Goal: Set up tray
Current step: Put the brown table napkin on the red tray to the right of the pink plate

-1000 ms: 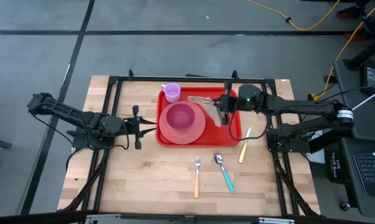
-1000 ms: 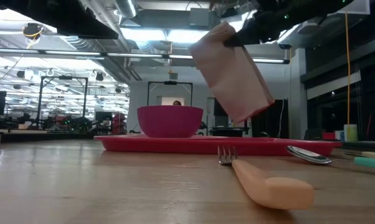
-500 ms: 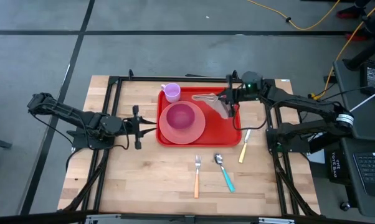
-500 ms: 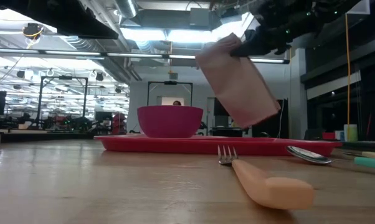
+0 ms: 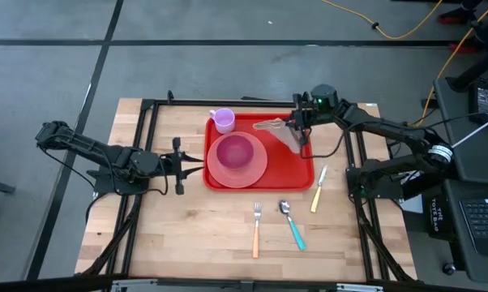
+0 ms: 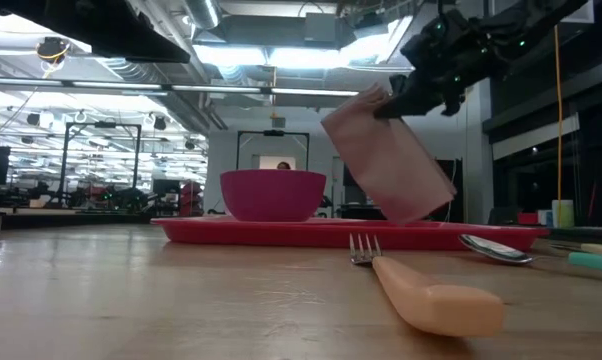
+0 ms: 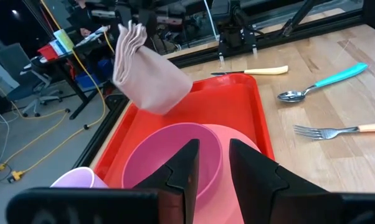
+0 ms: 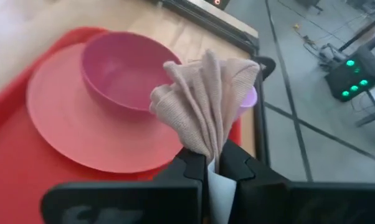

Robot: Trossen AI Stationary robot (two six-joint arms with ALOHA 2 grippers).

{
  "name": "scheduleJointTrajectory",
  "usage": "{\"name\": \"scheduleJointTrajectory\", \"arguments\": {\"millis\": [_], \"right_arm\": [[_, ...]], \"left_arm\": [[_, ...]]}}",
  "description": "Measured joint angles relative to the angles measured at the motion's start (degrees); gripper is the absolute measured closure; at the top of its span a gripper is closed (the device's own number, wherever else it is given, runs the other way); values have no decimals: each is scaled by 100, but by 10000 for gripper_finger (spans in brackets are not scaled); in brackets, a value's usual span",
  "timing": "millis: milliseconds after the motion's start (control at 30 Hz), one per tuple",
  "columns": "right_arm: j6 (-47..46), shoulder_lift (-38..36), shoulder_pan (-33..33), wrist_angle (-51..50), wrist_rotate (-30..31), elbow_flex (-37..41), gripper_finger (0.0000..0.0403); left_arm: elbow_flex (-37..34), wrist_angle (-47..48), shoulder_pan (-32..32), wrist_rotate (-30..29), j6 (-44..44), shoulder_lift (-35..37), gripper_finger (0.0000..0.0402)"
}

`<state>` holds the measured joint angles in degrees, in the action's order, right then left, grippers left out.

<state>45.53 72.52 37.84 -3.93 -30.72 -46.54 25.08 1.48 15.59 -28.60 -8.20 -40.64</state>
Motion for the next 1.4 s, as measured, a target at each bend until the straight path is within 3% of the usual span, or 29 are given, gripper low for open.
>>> {"name": "scheduleJointTrajectory", "arguments": {"millis": [333,500,733,933,1400], "right_arm": [[1194,265,421,544,-53,0,389],[1351,438,529,687,-65,-2,389],[1357,1215,549,84,-295,-2,389],[1347,1704,542,-80,-1204,-2,389],[1311,1879,521,-1184,-1597,-2,389]], "left_arm": [[2,0,0,7,-1,0,320],[2,-2,0,3,-3,0,320],[2,-2,0,-10,-5,0,320],[2,-11,0,-24,-7,-2,320],[2,-32,-1,-24,-6,-1,320]]}}
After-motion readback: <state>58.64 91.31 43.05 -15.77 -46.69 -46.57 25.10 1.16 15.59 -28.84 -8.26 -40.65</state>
